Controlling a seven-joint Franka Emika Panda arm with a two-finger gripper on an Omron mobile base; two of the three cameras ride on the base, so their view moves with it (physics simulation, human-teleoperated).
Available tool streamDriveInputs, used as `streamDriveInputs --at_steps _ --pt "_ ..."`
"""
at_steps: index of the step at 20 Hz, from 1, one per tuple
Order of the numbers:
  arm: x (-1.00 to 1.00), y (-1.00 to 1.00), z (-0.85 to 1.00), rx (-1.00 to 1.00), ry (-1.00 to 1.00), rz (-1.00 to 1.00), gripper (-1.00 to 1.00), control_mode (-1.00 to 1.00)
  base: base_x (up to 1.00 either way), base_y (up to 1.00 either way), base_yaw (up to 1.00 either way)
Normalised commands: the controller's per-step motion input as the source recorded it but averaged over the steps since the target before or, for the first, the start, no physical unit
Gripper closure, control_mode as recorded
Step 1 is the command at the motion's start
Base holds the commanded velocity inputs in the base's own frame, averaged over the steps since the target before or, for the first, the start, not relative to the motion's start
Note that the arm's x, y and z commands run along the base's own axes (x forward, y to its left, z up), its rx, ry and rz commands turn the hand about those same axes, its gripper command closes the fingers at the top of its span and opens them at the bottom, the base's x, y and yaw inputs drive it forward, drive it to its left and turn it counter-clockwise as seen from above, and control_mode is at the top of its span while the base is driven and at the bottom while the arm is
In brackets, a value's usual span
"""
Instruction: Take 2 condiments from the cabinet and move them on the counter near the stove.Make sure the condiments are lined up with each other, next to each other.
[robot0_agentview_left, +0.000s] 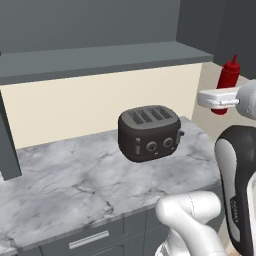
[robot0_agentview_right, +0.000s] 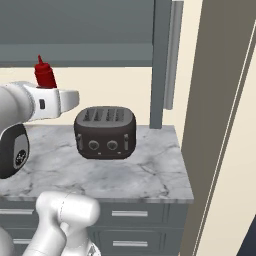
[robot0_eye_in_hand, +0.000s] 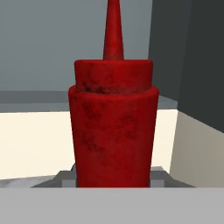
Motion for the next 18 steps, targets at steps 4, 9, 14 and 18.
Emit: streamDriveInputs --at_steps 4,9,14,18 --pt "0.00 0.00 -0.18 0.00 0.00 0.00 1.00 -1.00 0.00 0.00 0.00" --pt "0.00 0.00 -0.02 0.00 0.00 0.00 1.00 1.00 0.00 0.00 0.00" --pt "0.00 0.00 0.00 0.00 0.00 0.00 1.00 1.00 -0.05 0.00 0.00" --pt "0.00 0.00 0.00 0.00 0.00 0.00 1.00 1.00 -0.37 0.00 0.00"
